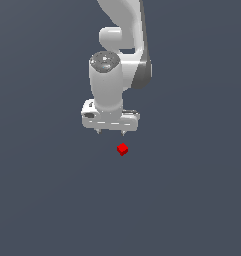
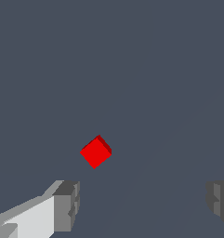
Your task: Lift up the red cube by 0.2 meters.
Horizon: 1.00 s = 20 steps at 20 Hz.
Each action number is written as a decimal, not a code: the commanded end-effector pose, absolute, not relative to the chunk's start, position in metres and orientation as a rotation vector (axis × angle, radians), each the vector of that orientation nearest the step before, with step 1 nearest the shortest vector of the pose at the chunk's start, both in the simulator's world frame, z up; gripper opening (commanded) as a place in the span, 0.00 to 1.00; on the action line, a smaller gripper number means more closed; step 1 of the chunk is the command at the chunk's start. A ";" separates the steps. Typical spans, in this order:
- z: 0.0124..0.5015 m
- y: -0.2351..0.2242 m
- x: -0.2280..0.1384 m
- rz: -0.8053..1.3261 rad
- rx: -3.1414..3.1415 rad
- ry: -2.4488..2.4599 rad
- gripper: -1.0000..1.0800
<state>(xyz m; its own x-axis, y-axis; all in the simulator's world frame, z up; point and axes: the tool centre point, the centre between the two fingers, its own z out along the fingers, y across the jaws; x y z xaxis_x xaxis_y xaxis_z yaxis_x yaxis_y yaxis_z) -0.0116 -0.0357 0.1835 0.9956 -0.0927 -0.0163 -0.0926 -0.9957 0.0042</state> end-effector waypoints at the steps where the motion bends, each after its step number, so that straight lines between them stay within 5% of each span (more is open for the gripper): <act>1: 0.184 -0.036 -0.012 -0.026 3.135 -0.145 0.96; 20: 0.115 -0.014 -0.014 -0.015 3.126 0.314 0.96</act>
